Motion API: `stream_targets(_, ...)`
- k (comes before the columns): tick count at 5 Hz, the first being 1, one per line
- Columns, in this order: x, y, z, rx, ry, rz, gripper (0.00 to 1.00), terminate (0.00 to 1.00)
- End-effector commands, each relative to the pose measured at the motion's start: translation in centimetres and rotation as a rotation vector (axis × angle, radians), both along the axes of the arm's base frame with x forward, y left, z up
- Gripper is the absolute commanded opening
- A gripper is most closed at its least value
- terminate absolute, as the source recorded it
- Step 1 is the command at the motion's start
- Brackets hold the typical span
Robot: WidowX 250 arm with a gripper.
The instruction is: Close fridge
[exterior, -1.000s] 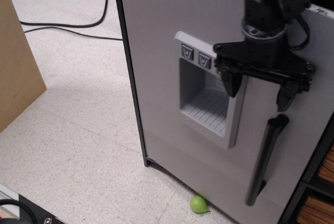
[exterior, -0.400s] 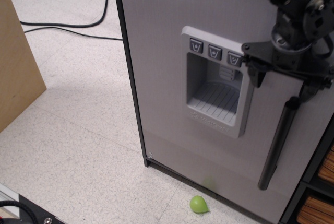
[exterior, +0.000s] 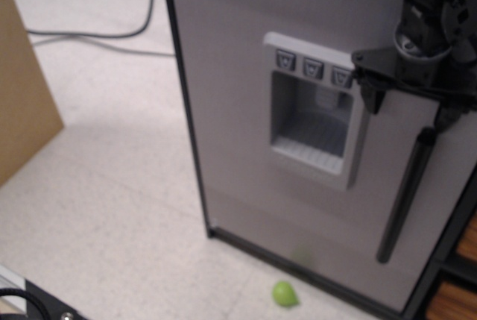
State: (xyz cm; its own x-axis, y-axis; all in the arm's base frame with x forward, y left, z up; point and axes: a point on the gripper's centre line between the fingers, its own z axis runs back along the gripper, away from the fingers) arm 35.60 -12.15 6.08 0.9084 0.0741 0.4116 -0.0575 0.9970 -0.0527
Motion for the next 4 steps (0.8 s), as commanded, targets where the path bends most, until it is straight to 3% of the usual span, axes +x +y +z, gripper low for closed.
stream_targets(1, -2.9, 1.1, 4.3, -0.049, -0.045, -0.035, 1.0, 0.0)
stream_targets(2, -4.9, 2.1, 4.3, -0.032, -0.014, -0.035, 1.0, 0.0)
stream_targets(3, -6.6, 3.1, 3.5, -0.029, 0.119, -0.009, 1.0, 0.0)
stream_targets(4, -6.6, 3.1, 3.5, -0.029, 0.119, -0.009, 1.0, 0.0)
